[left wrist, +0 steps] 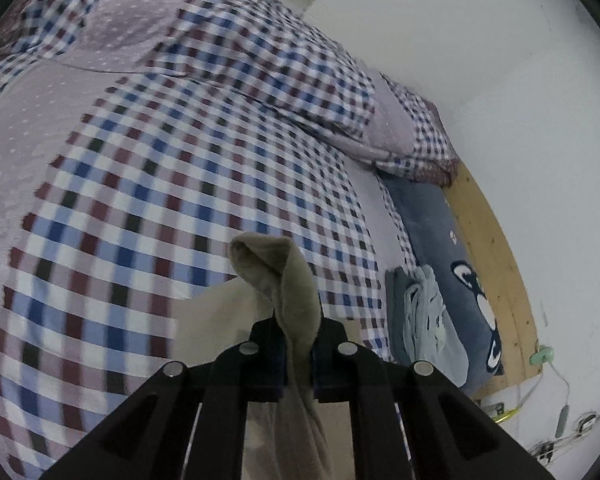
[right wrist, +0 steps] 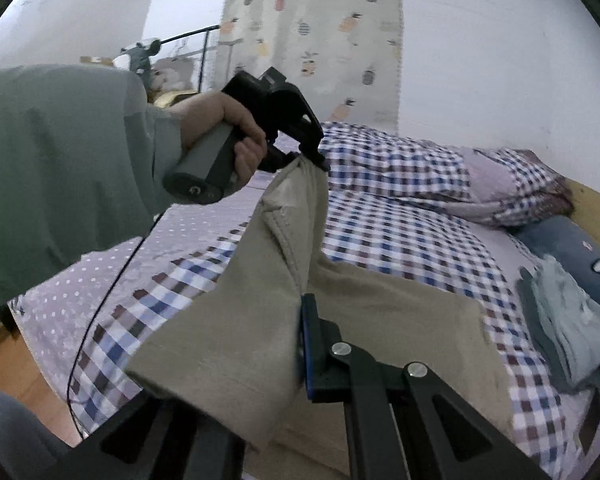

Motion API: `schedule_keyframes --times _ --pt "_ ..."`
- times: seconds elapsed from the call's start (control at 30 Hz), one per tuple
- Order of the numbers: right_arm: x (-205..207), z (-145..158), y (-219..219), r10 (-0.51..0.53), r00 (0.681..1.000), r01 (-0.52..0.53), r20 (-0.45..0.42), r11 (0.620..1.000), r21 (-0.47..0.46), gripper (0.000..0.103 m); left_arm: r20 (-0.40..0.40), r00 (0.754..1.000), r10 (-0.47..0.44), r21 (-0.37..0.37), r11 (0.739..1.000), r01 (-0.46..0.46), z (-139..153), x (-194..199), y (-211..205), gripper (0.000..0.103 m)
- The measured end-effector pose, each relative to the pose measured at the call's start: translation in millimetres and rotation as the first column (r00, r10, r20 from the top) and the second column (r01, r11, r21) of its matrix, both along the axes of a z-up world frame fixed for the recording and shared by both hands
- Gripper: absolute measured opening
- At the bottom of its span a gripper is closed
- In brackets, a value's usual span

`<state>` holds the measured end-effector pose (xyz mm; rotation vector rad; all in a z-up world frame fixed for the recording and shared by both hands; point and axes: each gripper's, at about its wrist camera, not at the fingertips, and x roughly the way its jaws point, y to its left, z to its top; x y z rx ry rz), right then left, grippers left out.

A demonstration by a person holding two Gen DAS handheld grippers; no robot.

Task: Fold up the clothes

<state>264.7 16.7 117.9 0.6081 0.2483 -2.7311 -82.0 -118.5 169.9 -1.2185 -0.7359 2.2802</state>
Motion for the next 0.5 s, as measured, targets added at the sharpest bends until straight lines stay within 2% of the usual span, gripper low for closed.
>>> schedule_keyframes --times 0.17,0.3,0.5 --pt "8.6 -5.3 46.4 -0.058 0.998 0.058 0.019 0.998 -0.021 0.002 0.007 1.000 -0.024 -0.048 0.999 0.025 10.0 -2.7 64.9 0.007" --pt "13.4 -11.3 83.0 -0.110 0.993 0.111 0.030 0.993 -0.036 0.001 0.031 0.999 -0.028 -0.076 0.997 0.030 3.9 -10.5 110.5 0.007" --pt "7.3 -26.9 140.2 -0.189 0.977 0.198 0.093 0.975 -0.099 0.000 0.070 0.995 -0.076 -0.151 0.985 0.086 -15.9 -18.4 195.6 0.006"
